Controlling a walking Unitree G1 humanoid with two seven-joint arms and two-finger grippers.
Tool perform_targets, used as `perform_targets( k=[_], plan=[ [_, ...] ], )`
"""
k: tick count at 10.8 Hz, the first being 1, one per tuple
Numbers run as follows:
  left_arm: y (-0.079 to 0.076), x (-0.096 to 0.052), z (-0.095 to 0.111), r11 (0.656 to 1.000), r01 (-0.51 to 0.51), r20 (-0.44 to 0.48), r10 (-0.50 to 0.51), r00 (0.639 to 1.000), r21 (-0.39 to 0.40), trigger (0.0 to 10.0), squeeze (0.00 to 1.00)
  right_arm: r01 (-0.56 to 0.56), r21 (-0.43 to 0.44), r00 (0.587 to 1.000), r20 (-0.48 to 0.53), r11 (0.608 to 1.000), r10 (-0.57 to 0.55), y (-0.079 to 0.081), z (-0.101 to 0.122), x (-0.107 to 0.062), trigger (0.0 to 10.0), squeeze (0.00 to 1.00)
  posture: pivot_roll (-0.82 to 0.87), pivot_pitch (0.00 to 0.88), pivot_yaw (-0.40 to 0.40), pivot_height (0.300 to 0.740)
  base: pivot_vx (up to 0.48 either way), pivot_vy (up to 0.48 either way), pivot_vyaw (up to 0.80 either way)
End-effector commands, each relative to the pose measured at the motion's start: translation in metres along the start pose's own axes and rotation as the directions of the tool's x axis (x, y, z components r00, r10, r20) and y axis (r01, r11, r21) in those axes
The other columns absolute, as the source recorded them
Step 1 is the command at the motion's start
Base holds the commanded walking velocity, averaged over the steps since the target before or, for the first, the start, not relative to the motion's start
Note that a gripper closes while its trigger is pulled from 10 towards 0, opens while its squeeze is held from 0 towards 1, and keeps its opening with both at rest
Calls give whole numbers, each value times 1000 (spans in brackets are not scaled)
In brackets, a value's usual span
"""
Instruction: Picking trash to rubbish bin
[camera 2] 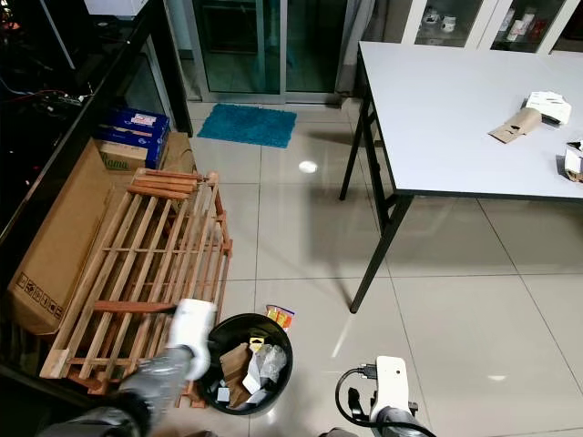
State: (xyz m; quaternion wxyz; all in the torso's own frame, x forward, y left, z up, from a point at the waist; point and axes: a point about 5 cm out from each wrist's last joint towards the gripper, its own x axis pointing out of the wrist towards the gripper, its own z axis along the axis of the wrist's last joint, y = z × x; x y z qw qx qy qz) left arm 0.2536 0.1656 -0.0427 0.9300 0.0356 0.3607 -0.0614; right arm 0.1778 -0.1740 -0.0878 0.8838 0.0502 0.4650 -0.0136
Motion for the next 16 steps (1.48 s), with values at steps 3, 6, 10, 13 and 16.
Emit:
perform_targets(
  k=[3, 6, 10, 13, 16],
  plan=[
    [12, -2, 26, 999, -52, 191, 48, 980, 15, 10000, 0, 23, -9, 986, 166, 1000, -21, -2, 44, 3, 10000, 0, 19, 67, -42, 740, 0, 0, 0],
    [11, -1, 39, 999, -41, 250, 35, 968, 18, 10000, 0, 2, -11, 940, 340, 1000, 2, 5, 99, 2, 10000, 0, 25, 57, -48, 740, 0, 0, 0],
    [19, -10, -21, 995, -99, 21, 99, 995, -9, 10000, 0, 8, -28, 981, 194, 1000, -2, 2, 60, 5, 10000, 0, 32, 50, -53, 740, 0, 0, 0],
    [19, -17, -48, 995, -102, -93, 101, 991, -6, 10000, 0, -8, -34, 989, 150, 999, 13, 3, 48, 4, 10000, 0, 34, 44, -55, 740, 0, 0, 0],
    [17, -18, -53, 995, -104, -108, 102, 989, -12, 10000, 0, -12, -36, 990, 140, 999, 17, 3, 44, 4, 10000, 0, 33, 42, -55, 740, 0, 0, 0]
  ],
)
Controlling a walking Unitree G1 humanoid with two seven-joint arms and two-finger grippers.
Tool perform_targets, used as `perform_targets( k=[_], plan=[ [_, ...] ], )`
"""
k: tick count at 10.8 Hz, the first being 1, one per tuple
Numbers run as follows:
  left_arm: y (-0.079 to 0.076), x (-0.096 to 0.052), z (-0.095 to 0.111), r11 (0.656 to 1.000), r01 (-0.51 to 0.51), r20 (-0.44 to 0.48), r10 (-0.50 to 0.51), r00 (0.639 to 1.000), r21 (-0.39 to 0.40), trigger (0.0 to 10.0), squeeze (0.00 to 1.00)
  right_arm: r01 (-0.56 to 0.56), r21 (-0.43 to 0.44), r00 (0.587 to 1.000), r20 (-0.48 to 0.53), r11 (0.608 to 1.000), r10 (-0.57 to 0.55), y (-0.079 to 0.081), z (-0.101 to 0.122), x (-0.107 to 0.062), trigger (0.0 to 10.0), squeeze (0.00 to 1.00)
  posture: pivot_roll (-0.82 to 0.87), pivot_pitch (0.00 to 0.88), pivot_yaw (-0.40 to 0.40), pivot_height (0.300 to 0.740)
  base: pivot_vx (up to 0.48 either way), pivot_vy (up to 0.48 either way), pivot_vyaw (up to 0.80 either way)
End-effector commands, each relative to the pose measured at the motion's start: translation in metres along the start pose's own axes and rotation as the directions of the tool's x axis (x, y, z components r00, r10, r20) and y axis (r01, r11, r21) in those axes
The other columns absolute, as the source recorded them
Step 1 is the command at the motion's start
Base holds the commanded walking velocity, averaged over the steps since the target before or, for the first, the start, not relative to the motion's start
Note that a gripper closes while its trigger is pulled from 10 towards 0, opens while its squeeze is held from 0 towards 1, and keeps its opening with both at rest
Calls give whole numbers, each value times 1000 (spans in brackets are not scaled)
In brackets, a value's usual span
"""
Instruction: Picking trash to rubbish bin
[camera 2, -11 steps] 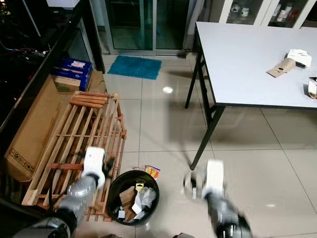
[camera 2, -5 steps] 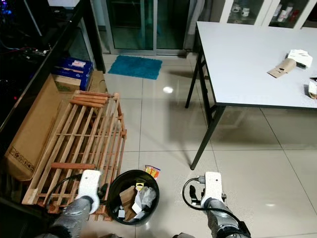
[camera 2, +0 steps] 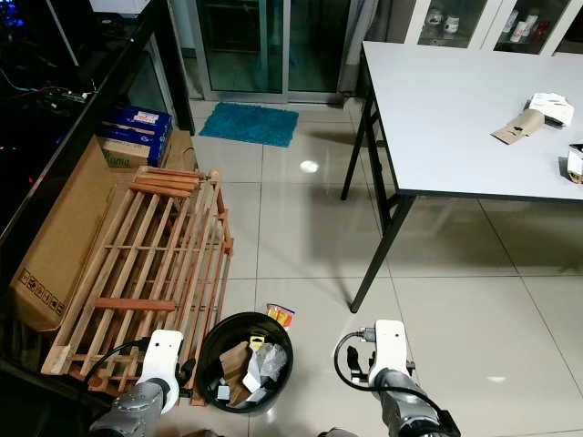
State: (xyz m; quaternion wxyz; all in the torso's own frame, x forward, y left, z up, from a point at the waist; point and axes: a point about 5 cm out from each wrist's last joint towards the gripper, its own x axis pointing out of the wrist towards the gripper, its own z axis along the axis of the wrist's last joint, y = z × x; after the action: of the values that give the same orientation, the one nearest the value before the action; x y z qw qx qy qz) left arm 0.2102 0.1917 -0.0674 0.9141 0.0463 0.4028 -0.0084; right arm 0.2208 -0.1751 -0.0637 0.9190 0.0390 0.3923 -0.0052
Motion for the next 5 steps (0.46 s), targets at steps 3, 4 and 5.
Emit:
perform_targets(
  k=[3, 4, 5],
  plan=[
    [-2, 0, -4, 1000, 0, -20, 0, 1000, -1, 10000, 0, 9, -22, 999, -39, 1000, -10, -3, -8, -2, 10000, 0, 31, 39, -56, 740, 0, 0, 0],
    [-2, 0, -4, 1000, 0, -20, 0, 1000, -1, 10000, 0, 9, -22, 999, -39, 1000, -10, -3, -8, -2, 10000, 0, 31, 39, -56, 740, 0, 0, 0],
    [-2, 0, -4, 1000, 0, -20, 0, 1000, -1, 10000, 0, 9, -22, 999, -39, 1000, -10, -3, -8, -2, 10000, 0, 31, 39, -56, 740, 0, 0, 0]
  ],
)
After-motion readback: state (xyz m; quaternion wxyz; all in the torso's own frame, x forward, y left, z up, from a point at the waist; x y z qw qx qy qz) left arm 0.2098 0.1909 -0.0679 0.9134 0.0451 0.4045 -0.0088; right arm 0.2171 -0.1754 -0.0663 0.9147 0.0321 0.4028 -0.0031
